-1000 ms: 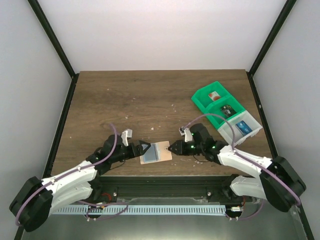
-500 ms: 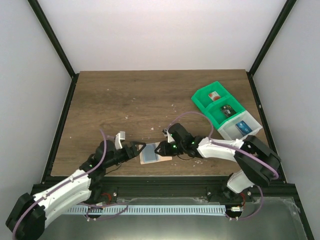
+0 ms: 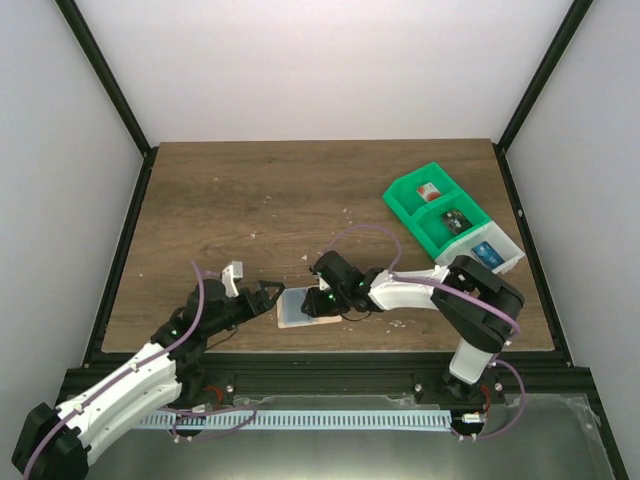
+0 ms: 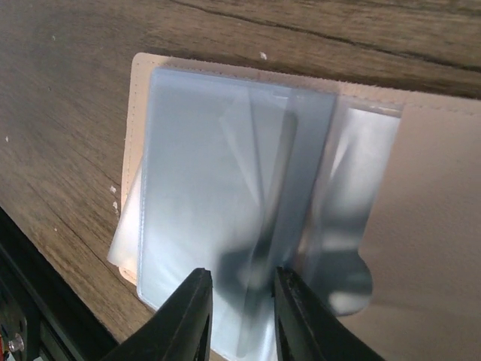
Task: Take the credit cards out of the card holder
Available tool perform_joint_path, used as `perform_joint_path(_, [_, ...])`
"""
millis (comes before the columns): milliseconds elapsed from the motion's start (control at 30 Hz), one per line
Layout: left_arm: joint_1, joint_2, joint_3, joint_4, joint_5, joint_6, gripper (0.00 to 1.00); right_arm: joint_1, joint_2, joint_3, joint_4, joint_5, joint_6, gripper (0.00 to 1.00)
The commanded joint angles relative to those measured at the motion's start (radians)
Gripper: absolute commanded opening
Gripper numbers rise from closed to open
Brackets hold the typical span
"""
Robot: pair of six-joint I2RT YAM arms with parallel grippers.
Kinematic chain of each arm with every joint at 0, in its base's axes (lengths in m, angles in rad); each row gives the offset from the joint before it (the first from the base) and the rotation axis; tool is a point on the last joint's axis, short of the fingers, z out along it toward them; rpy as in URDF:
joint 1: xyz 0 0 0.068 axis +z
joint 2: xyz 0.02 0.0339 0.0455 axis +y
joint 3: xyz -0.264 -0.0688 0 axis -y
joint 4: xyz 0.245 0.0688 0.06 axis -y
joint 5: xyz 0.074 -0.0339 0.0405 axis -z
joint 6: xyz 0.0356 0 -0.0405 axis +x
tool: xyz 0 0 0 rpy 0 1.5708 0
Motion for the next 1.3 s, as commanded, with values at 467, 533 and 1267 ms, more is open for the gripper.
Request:
perform_joint_path(467, [0.004,0.063,0.025,0.111,0.089,0.007,1.0,0.027,-0.045,-0.016,-0.003,0.023,0.088,0.2])
perform_joint_path(533, [0.006,0.062,0.008,0.145,0.113,-0.012,1.0,0.026,-0.075,-0.017,-0.009,0.047,0.095,0.23])
perform_joint_path(1267, [0.056,0.02,-0.057,0.164,0.152,-0.074,1.0,0.04,0.0,0.021,-0.013,0.049,0.074,0.3])
